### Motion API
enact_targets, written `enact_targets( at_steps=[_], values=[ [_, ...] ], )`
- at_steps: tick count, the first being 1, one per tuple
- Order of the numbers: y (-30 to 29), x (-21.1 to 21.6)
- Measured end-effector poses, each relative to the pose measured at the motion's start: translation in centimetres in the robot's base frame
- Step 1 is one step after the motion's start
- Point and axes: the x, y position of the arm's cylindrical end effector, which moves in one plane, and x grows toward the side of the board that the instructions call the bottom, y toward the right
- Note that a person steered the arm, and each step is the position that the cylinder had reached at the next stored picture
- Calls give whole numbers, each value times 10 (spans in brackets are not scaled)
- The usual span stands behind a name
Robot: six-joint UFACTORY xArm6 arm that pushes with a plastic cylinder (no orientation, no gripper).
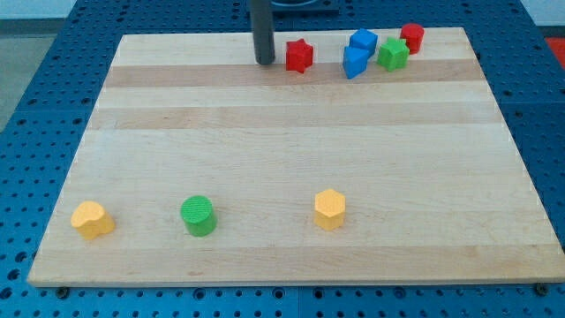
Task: Push the hexagon to the bottom center
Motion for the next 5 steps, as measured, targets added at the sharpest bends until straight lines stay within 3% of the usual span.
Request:
enact_targets(
  at_steps=[1, 2, 3, 4, 5],
  values=[
    [66, 3],
    [55, 32],
    [23, 94],
    [109, 155],
    [107, 237]
  ],
)
